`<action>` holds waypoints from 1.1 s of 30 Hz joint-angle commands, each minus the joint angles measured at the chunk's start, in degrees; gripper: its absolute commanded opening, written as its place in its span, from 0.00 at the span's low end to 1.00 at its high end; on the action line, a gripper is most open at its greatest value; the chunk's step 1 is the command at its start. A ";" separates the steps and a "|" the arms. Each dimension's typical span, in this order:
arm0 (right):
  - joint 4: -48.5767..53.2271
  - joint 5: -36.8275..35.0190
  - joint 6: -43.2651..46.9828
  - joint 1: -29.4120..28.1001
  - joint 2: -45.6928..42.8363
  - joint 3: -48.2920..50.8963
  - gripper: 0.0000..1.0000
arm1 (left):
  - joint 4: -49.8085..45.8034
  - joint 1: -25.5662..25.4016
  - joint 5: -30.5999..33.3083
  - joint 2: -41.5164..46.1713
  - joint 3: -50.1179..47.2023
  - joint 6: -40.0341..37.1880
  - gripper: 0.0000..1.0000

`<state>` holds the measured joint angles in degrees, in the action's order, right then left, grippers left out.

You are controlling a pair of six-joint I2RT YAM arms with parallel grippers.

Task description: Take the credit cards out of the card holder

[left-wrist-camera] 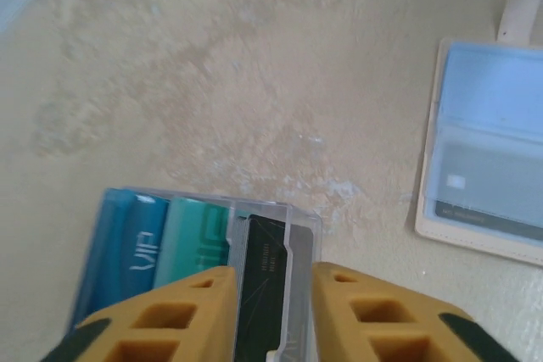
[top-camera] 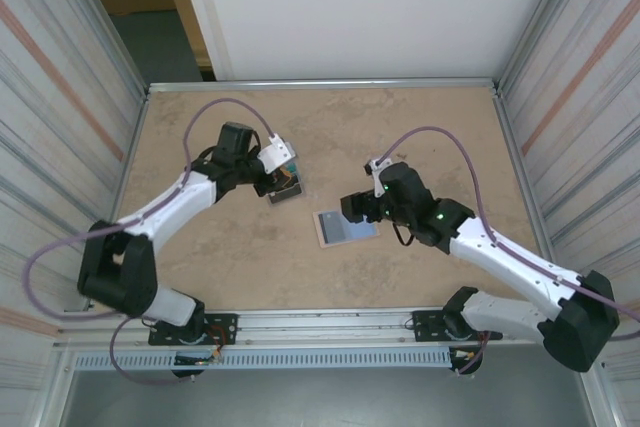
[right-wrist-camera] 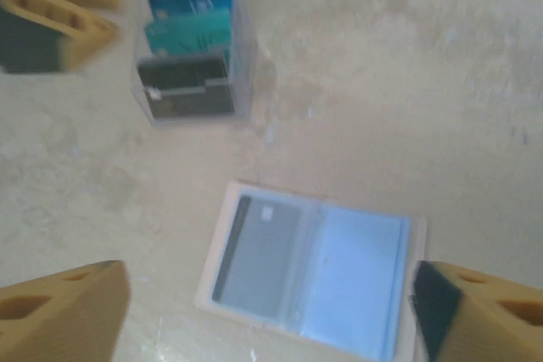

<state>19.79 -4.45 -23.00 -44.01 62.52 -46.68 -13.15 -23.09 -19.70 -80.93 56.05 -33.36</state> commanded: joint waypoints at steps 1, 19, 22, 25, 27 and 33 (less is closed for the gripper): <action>4.80 -3.06 -4.00 -1.72 3.14 -2.67 0.70 | 5.67 -1.26 7.88 7.83 -4.76 7.83 0.53; 5.56 1.02 -6.65 -7.76 28.44 -11.01 0.40 | 11.62 -3.18 30.46 33.23 -24.67 36.10 0.99; 6.13 1.21 -6.61 -7.85 32.42 -13.16 0.40 | 10.42 -3.22 30.68 33.12 -24.54 36.13 0.99; 7.18 0.72 -7.01 -7.85 35.50 -14.83 0.41 | 9.63 -3.27 30.68 32.44 -24.19 36.51 0.99; 7.20 0.76 -7.47 -7.83 36.85 -15.26 0.41 | 9.83 -3.28 30.83 32.07 -24.33 36.94 0.99; 6.90 1.34 -8.59 -7.93 38.92 -14.67 0.44 | 10.20 -3.28 31.00 31.16 -24.42 37.23 0.99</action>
<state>25.21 -3.18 -29.80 -51.42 100.53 -60.55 -3.16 -26.00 10.20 -49.47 31.86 2.85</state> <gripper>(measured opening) 0.439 0.986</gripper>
